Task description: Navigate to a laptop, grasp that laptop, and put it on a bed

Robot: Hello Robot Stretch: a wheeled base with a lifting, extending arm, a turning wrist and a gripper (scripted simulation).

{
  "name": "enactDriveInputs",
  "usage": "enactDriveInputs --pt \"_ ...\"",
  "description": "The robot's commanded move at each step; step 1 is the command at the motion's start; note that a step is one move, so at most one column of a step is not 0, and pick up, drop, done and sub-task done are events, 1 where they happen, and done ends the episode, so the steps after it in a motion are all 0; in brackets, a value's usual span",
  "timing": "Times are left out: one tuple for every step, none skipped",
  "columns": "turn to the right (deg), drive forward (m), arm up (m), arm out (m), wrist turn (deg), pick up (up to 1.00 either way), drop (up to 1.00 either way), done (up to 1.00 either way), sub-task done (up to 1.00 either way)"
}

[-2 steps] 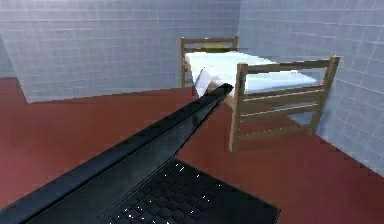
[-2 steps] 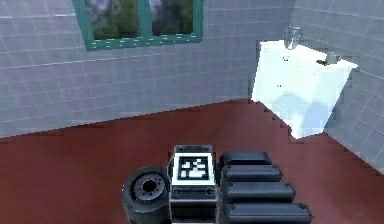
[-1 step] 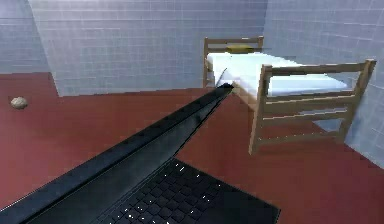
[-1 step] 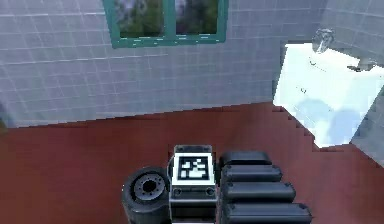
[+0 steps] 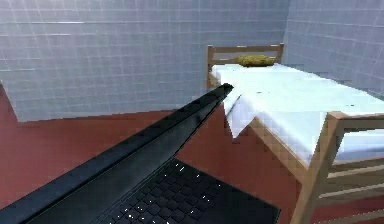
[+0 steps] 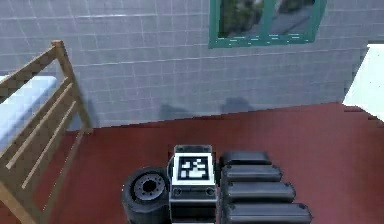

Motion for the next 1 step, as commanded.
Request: enactDriveInputs --pt "0.0 1.0 0.0 0.0 0.0 0.0 0.0 0.0 0.0"
